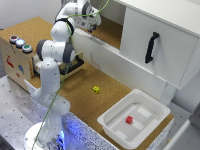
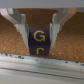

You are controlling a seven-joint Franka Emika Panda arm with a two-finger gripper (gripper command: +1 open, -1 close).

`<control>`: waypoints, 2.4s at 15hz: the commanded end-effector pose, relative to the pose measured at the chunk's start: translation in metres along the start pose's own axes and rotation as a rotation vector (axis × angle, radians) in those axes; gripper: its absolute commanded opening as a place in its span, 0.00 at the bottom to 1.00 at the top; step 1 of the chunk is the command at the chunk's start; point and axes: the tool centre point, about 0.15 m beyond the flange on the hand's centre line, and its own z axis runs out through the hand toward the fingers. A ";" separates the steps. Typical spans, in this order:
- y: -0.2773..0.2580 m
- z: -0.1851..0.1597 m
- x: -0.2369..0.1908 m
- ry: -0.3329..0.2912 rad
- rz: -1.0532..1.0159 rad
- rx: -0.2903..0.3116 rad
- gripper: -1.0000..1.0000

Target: Put the purple block inside the left cabinet

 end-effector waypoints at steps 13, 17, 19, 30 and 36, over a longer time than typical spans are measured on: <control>0.024 0.036 0.033 0.094 0.172 -0.064 1.00; 0.016 0.020 0.022 0.138 0.142 -0.052 1.00; 0.013 0.006 0.008 0.161 0.137 -0.037 1.00; 0.010 -0.040 -0.118 0.075 0.168 0.038 1.00; -0.024 -0.047 -0.142 -0.128 -0.039 0.125 1.00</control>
